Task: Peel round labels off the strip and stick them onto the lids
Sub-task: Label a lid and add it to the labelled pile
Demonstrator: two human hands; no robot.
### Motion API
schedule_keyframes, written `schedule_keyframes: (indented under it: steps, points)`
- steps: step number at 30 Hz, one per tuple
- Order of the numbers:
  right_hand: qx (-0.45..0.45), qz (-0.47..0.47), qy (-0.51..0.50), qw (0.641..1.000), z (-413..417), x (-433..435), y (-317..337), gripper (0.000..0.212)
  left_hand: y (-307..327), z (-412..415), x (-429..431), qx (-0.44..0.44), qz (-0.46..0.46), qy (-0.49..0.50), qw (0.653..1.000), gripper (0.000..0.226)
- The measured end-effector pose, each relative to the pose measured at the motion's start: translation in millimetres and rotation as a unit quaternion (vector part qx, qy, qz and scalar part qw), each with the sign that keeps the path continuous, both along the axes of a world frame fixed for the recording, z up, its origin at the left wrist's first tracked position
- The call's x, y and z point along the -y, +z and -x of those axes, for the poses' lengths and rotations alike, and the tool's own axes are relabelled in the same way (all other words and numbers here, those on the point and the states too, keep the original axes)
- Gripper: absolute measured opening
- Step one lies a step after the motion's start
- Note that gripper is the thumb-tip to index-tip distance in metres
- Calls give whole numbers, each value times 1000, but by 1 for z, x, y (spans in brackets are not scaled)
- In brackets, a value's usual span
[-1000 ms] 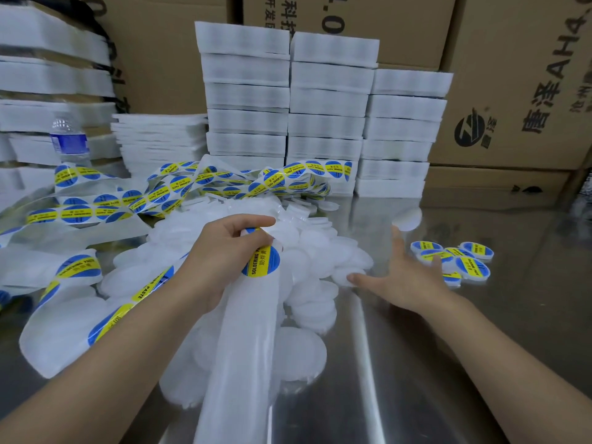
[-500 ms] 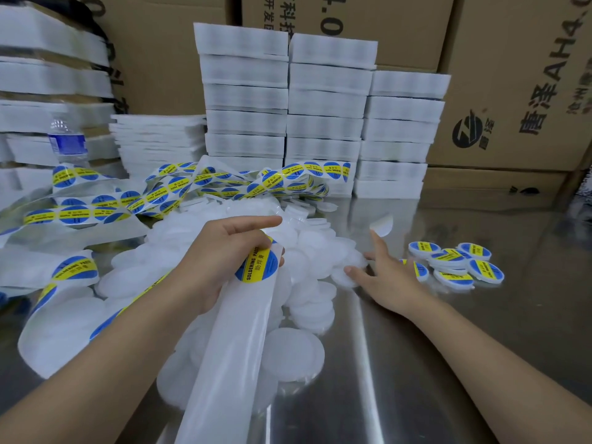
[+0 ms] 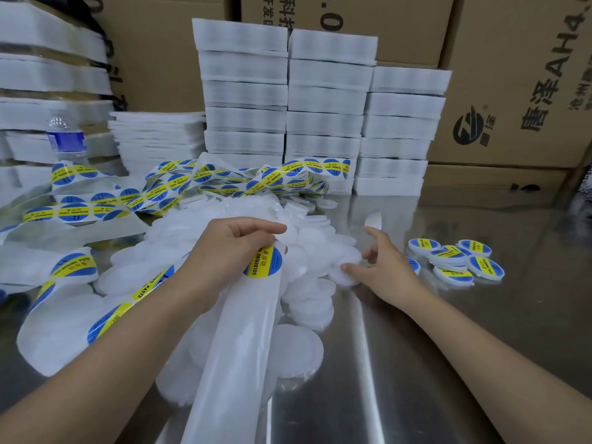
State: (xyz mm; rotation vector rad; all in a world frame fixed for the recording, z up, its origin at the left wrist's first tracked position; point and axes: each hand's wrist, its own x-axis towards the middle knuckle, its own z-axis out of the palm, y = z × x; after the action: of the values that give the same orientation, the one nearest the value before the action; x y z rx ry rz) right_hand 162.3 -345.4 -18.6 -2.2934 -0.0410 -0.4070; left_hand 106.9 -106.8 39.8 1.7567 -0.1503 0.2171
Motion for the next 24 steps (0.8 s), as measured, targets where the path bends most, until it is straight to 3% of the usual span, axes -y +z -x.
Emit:
schedule_keyframes:
  steps: [3,9,16,24]
  points:
    - [22,-24,-1,999,-2,-1,-1,76,0,0,0,1,-8,4,1000,37]
    - [-9,12,33,999,1,-4,-3,92,0,0,0,2,-12,3,1000,38]
    - [-59,68,-56,994,2,5,2,104,-1,1,0,-1,-16,1,1000,38]
    - [-41,40,49,997,0,2,-5,94,0,2,1,3,-14,-6,1000,39]
